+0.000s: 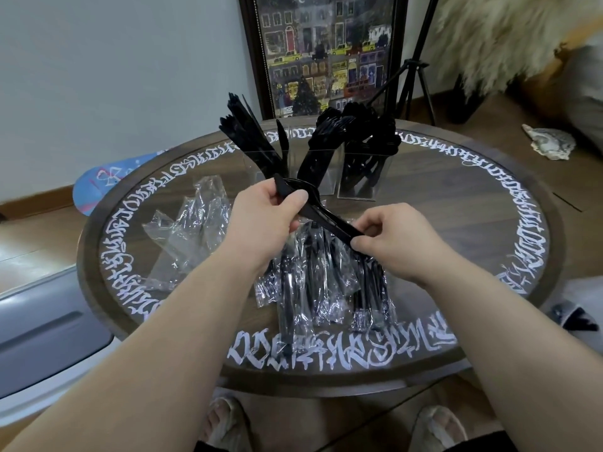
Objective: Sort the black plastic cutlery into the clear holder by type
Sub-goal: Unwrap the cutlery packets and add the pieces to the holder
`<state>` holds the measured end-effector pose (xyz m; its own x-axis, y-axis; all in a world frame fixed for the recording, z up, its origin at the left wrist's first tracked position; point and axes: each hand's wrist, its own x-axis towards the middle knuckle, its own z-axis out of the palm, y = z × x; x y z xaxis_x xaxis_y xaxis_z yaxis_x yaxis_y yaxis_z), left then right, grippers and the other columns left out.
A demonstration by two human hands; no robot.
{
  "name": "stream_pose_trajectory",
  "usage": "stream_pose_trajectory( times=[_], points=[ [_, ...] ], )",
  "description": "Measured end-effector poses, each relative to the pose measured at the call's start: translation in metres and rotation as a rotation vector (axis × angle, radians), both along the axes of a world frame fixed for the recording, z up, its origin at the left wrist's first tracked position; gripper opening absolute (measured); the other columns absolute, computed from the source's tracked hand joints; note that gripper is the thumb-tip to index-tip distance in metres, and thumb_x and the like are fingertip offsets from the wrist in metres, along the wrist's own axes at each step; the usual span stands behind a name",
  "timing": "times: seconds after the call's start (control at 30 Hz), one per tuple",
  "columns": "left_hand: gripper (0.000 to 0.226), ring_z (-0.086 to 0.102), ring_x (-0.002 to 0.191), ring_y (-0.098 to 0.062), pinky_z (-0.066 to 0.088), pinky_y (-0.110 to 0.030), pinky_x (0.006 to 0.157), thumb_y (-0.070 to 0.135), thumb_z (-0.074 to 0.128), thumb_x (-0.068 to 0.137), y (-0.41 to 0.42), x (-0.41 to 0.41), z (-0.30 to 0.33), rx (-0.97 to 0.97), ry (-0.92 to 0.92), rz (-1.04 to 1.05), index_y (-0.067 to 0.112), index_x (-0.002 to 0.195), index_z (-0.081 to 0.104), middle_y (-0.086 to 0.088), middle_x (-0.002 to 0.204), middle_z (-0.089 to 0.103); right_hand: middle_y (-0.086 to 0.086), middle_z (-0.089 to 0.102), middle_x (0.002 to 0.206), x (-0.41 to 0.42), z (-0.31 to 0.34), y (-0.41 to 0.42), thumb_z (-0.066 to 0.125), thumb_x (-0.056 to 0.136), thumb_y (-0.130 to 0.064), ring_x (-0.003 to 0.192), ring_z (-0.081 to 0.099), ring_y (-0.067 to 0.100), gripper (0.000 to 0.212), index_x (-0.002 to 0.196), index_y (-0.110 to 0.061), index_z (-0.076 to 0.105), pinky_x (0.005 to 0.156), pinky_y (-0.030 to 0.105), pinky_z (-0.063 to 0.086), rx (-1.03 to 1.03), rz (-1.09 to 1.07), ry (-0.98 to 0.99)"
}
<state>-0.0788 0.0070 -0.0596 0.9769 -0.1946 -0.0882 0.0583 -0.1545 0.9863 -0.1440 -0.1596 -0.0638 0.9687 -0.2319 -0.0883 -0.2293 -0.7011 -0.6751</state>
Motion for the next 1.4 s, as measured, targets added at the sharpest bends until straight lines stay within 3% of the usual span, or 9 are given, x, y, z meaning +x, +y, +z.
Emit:
stream_pose_trajectory(
  times=[0.17,0.23,0.5,0.67,0.83,0.97,1.2,1.3,1.4],
  points=[
    [0.007,0.054,0.057,-0.012,0.044,-0.03,0.058,0.017,0.065,0.088,-0.008,-0.004,0.004,0.061,-0.107,-0.052,0.018,0.085,0.07,-0.012,0.074,0.07,-0.013,0.069,0.086,0.006,0.011,0.005,0.068,0.083,-0.027,0.086,0.064,0.008,0.021,0.104,-0.03,0.068,0.086,0.031,0.051,0.151,0.053,-0.129],
    [0.01,0.054,0.056,-0.007,0.045,-0.024,0.058,0.017,0.066,0.088,-0.011,-0.006,0.007,0.122,-0.205,-0.11,0.024,0.085,0.072,0.001,0.066,0.067,-0.014,0.068,0.089,0.009,0.016,0.009,0.065,0.086,-0.029,0.087,0.064,0.004,0.029,0.115,-0.028,0.065,0.087,0.029,0.051,0.225,0.03,-0.237],
    [0.021,0.068,0.076,-0.018,0.057,-0.04,0.076,0.017,0.075,0.08,-0.011,-0.014,0.014,0.219,-0.383,-0.068,0.036,0.084,0.067,0.005,0.08,0.072,-0.013,0.07,0.079,0.008,0.027,0.014,0.062,0.086,-0.016,0.072,0.061,0.002,0.018,0.096,-0.029,0.072,0.075,0.021,0.049,-0.005,0.035,-0.383],
    [0.012,0.065,0.067,-0.009,0.056,-0.026,0.069,0.019,0.076,0.08,-0.002,-0.019,0.026,0.18,-0.446,0.079,0.025,0.077,0.066,0.007,0.073,0.069,-0.024,0.06,0.073,0.0,0.034,0.012,0.062,0.088,-0.014,0.07,0.056,-0.011,0.02,0.094,-0.031,0.069,0.065,0.001,0.038,-0.007,-0.053,-0.429],
    [0.006,0.056,0.063,-0.001,0.047,-0.019,0.067,0.026,0.069,0.086,0.02,-0.003,0.06,0.285,-0.566,0.195,0.028,0.081,0.067,0.016,0.07,0.064,-0.018,0.061,0.069,-0.006,0.053,0.007,0.063,0.085,-0.014,0.068,0.059,-0.001,0.022,0.075,-0.033,0.058,0.062,0.001,0.039,0.049,-0.169,-0.435],
    [0.015,0.062,0.076,-0.02,0.044,-0.03,0.072,0.023,0.056,0.094,0.031,0.026,0.096,0.497,-0.677,0.204,0.016,0.095,0.07,0.002,0.077,0.067,-0.014,0.062,0.07,-0.004,0.072,0.003,0.062,0.084,-0.012,0.069,0.059,0.002,0.015,0.078,-0.026,0.061,0.062,0.005,0.041,0.095,-0.193,-0.444],
    [0.014,0.061,0.09,-0.032,0.048,-0.042,0.081,0.024,0.054,0.093,0.025,0.057,0.103,0.74,-0.686,0.176,0.017,0.1,0.064,-0.007,0.094,0.069,-0.016,0.062,0.07,0.006,0.078,0.002,0.059,0.087,-0.011,0.071,0.066,0.014,0.032,0.079,-0.041,0.053,0.075,0.036,0.055,0.147,-0.216,-0.484],
    [0.017,0.06,0.09,-0.033,0.044,-0.037,0.075,0.031,0.053,0.095,0.023,0.065,0.092,0.839,-0.668,0.165,0.019,0.1,0.064,-0.007,0.092,0.068,-0.028,0.06,0.068,0.011,0.072,0.003,0.058,0.089,-0.01,0.071,0.065,0.01,0.036,0.077,-0.044,0.053,0.076,0.031,0.054,0.122,-0.199,-0.466],
    [0.025,0.056,0.097,-0.031,0.038,-0.034,0.077,0.034,0.05,0.096,0.023,0.078,0.079,0.922,-0.722,0.114,0.019,0.101,0.07,-0.003,0.1,0.07,-0.021,0.06,0.062,0.015,0.065,0.001,0.059,0.089,-0.01,0.069,0.064,0.006,0.038,0.074,-0.045,0.052,0.074,0.026,0.054,0.11,-0.213,-0.472]
  ],
)
